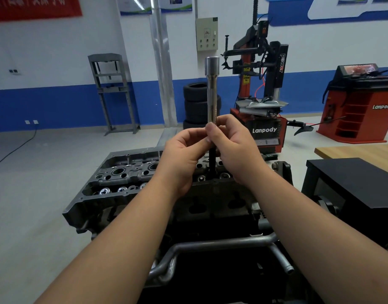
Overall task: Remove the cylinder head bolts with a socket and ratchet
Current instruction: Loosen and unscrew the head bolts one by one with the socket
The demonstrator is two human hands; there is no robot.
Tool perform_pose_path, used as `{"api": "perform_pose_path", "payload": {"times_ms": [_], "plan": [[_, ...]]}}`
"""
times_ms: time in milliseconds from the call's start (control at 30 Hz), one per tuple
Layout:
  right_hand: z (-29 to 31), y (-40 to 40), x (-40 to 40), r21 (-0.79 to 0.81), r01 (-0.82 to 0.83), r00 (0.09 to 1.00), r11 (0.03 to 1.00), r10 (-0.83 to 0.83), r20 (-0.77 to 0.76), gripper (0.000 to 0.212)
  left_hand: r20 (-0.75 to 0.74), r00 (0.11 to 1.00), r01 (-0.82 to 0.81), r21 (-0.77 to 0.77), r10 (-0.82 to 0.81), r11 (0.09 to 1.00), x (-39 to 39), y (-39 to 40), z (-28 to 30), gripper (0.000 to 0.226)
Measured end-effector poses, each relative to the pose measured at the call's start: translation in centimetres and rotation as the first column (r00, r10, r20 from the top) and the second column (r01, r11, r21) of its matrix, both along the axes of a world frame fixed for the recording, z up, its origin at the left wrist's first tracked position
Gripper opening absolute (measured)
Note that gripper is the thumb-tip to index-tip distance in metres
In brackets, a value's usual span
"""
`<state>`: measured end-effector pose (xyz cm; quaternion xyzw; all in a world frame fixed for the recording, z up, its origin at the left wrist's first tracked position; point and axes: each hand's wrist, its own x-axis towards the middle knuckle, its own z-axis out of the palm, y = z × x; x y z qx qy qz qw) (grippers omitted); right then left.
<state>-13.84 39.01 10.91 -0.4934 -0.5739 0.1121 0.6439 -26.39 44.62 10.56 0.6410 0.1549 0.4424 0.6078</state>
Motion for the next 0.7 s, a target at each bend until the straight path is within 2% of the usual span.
{"api": "perform_pose_path", "payload": {"times_ms": [133, 300, 467, 600, 700], "plan": [[0.00, 0.00, 0.06, -0.013, 0.022, 1.000, 1.000, -0.022, 0.015, 0.021, -0.008, 0.999, 0.035, -0.046, -0.035, 0.998, 0.10, 0.06, 0.15, 0.019], [0.02, -0.05, -0.11, 0.001, -0.019, 1.000, 1.000, 0.019, -0.012, 0.023, 0.001, 1.000, -0.020, 0.000, 0.020, 1.000, -0.01, -0.01, -0.01, 0.010], [0.04, -0.15, -0.03, -0.009, 0.022, 1.000, 1.000, -0.022, 0.016, 0.015, -0.019, 1.000, 0.011, 0.001, -0.011, 1.000, -0.01, 0.01, 0.08, 0.019], [0.07, -0.11, 0.02, -0.016, 0.015, 1.000, 1.000, -0.015, -0.009, 0.022, -0.020, 0.999, 0.025, -0.049, -0.026, 0.998, 0.03, 0.21, 0.15, 0.019], [0.04, -0.10, -0.09, 0.000, -0.022, 1.000, 1.000, 0.022, -0.015, 0.015, -0.018, 1.000, 0.007, -0.024, -0.007, 1.000, 0.02, 0.12, 0.09, 0.013]]}}
